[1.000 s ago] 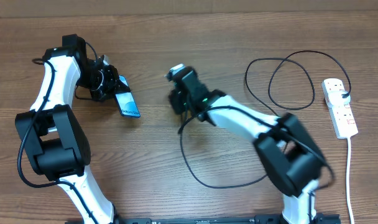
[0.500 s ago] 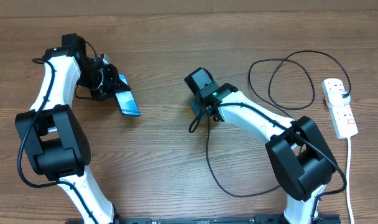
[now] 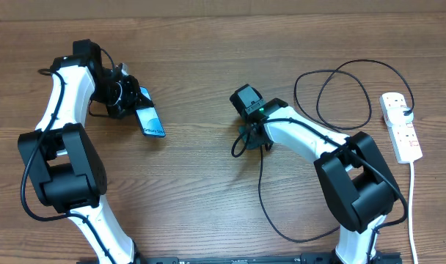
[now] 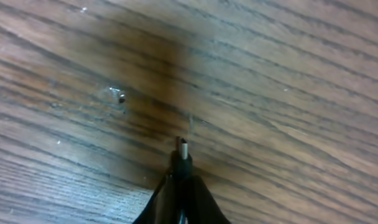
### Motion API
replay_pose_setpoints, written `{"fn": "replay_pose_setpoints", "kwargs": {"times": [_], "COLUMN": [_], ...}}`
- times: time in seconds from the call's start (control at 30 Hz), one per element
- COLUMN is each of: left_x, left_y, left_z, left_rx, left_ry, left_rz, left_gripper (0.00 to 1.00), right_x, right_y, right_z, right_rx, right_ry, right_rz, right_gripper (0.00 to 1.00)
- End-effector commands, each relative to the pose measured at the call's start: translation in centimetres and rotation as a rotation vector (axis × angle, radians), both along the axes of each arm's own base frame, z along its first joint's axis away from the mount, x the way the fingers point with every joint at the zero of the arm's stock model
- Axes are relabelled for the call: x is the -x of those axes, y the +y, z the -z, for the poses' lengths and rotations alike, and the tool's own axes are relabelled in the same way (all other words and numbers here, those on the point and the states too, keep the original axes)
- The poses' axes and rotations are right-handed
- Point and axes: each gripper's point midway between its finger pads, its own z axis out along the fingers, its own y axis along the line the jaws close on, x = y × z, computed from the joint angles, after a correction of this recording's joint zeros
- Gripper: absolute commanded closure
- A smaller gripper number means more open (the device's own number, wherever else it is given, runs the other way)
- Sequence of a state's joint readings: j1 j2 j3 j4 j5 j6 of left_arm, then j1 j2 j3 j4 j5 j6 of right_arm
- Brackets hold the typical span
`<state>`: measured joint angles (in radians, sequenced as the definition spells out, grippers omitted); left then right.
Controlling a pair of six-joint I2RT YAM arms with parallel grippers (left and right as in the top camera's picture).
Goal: Plug charger to phone and switch on socket
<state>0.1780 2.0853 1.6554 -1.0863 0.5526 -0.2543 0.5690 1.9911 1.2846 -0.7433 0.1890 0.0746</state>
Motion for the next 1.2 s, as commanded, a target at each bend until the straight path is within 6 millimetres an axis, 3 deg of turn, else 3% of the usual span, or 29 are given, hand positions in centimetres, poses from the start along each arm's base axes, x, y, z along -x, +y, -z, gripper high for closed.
{"fn": "replay_pose_setpoints", "kwargs": {"times": [0.0,0.3,0.77,0.8,0.87,1.0,1.07,1.1,1.17], "left_x": [-0.4,-0.5,-0.6,-0.6,-0.6,-1.2,-2.1,-3.0,-3.8], "left_y": [-0.4,-0.4,-0.4,-0.4,-0.4,-1.6,-2.7,-3.8,-5.2], "left_z": [-1.2,-1.2,-1.2,-1.2,-1.2,-2.2,-3.5,-5.3,-8.2], "left_rx": [0.017,0.016,0.016,0.016,0.016,0.102,0.198,0.317,0.482], "left_ry": [-0.039,-0.043,-0.045,-0.046,-0.048,-0.086,-0.149,-0.220,-0.318], "left_rz": [0.010,0.008,0.008,0.008,0.008,0.018,0.037,0.053,0.085], "left_gripper": [0.96,0.96,0.96,0.96,0.96,0.96,0.96,0.96,0.96], "right_x": [2.5,0.8,2.1,2.1,1.8,0.8,0.5,0.5,0.6], "right_y": [-1.3,-0.4,-1.2,-1.2,-1.0,0.8,3.0,5.0,7.3], "right_z": [2.8,2.8,3.0,3.0,2.9,0.1,-2.9,-5.8,-9.3], "right_rx": [0.027,-0.018,0.016,0.016,0.010,-0.072,-0.209,-0.355,-0.545], "right_ry": [0.088,0.012,0.068,0.067,0.056,0.064,0.097,0.125,0.151], "right_rz": [-0.004,-0.016,-0.015,-0.015,-0.024,-0.038,-0.052,-0.075,-0.117], "right_gripper": [0.90,0.85,0.90,0.97,0.96,0.97,0.97,0.97,0.97]}}
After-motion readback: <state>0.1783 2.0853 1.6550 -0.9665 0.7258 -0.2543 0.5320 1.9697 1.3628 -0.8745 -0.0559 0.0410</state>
